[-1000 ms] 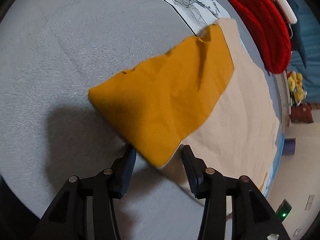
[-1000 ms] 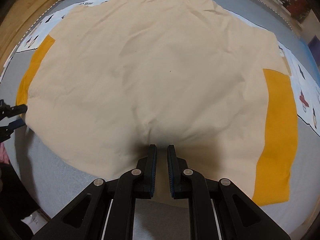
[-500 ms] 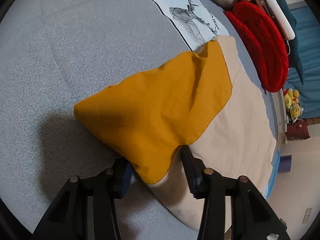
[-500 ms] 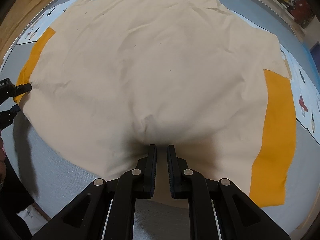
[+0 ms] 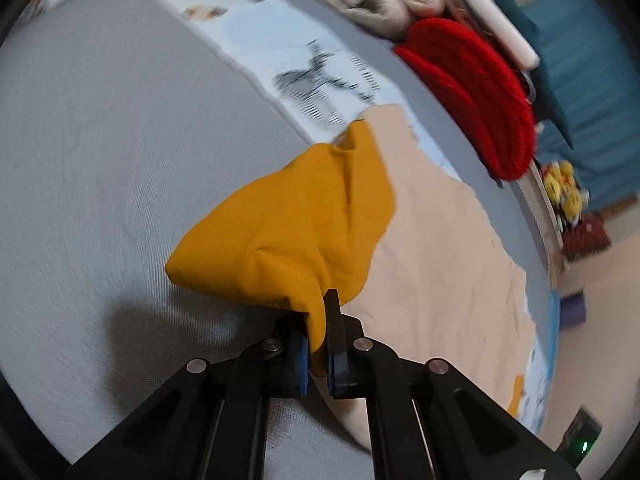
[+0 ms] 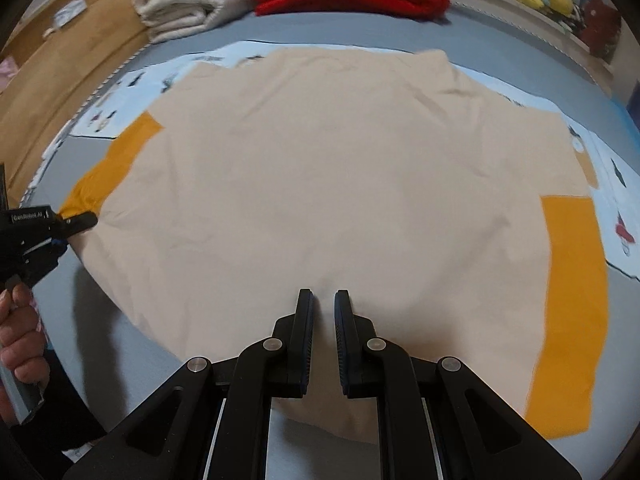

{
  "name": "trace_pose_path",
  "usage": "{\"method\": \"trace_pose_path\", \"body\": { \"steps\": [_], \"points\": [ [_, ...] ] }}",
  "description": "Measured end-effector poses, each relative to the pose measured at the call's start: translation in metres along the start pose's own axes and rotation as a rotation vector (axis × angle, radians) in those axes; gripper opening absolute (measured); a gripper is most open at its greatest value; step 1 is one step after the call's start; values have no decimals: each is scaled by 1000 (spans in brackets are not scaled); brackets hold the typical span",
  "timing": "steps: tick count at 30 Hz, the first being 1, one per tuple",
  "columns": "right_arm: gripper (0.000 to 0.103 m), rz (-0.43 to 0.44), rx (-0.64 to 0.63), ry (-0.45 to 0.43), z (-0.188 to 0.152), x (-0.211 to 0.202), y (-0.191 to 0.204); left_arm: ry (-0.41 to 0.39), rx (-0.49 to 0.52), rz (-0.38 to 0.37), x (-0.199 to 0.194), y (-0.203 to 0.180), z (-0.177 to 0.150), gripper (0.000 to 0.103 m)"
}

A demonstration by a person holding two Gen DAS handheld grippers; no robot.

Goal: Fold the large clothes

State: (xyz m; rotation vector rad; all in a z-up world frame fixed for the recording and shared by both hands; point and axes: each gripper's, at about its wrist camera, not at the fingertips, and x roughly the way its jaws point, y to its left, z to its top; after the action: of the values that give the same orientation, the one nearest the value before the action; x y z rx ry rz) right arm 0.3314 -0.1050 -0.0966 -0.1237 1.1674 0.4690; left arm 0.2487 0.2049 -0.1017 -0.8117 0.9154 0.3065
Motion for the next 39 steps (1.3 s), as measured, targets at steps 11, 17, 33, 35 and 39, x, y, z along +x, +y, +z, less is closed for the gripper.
{"method": "trace_pose_path", "body": {
  "steps": [11,17,33,35,39],
  "points": [
    [13,-43,-33,36,17,12,-4,-136,397,-32,-37,-71,-15,3],
    [36,-147,83,-211,15,-70,-76,-171,556,-115,-54,-120,-38,2],
    [63,-160,465,-399,-62,-190,-287,-85,1131,-206,-29,-344,-231,2],
    [63,-155,506,-401,-69,-193,-300,-15,1211,-226,-15,-358,-269,2],
    [63,-119,529,-396,-74,-193,-309,257,1313,-228,26,-364,-322,10]
  ]
}}
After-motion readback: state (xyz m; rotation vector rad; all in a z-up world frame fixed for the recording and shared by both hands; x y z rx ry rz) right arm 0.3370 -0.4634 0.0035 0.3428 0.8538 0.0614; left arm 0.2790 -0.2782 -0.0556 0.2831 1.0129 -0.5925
